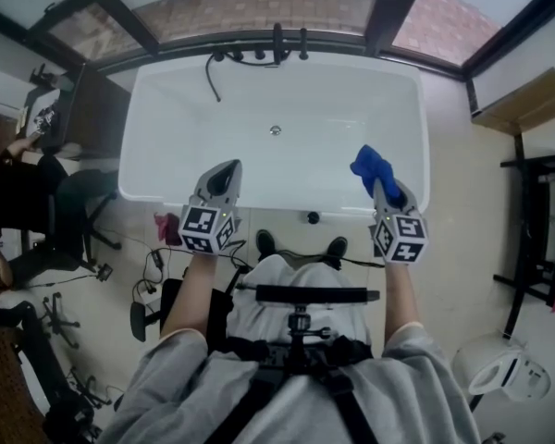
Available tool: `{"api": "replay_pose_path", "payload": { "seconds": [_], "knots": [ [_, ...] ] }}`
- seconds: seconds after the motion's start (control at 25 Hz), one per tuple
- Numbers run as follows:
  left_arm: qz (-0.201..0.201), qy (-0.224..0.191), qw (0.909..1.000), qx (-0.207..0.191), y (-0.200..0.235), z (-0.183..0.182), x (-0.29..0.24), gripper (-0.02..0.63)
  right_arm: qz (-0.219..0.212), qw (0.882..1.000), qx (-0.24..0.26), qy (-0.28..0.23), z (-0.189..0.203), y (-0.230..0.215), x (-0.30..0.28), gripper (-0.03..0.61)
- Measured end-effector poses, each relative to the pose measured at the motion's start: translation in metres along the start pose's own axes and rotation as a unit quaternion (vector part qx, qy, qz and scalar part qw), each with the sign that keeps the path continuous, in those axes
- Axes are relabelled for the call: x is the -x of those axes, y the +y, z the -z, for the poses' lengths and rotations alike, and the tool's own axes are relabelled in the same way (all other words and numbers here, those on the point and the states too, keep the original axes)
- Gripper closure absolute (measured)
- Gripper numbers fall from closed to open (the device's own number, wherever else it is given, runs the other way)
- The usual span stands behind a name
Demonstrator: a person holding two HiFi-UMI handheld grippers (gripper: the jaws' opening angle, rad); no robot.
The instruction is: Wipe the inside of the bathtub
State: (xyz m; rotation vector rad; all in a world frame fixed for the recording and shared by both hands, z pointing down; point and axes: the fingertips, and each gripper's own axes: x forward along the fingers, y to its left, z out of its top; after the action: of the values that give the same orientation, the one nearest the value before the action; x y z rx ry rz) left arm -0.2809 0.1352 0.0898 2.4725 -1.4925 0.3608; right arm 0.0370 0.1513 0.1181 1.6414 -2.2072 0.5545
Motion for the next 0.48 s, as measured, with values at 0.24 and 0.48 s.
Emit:
{"api": "replay_pose_path", "payload": {
  "seconds": [0.24,0.48],
  "knots": [
    [-0.01,-0.004,0.9998,0.014,0.001,0.004,0.014,0.612,-0.006,1.0,0.004,0.003,0.005,0.004,0.006,0.514],
    [-0.016,-0.006,0.9997,0.016,-0.002,0.007,0.026,0.611,-0.005,1.0,0.002,0.003,0.01,-0.001,0.016,0.514]
  ]
}}
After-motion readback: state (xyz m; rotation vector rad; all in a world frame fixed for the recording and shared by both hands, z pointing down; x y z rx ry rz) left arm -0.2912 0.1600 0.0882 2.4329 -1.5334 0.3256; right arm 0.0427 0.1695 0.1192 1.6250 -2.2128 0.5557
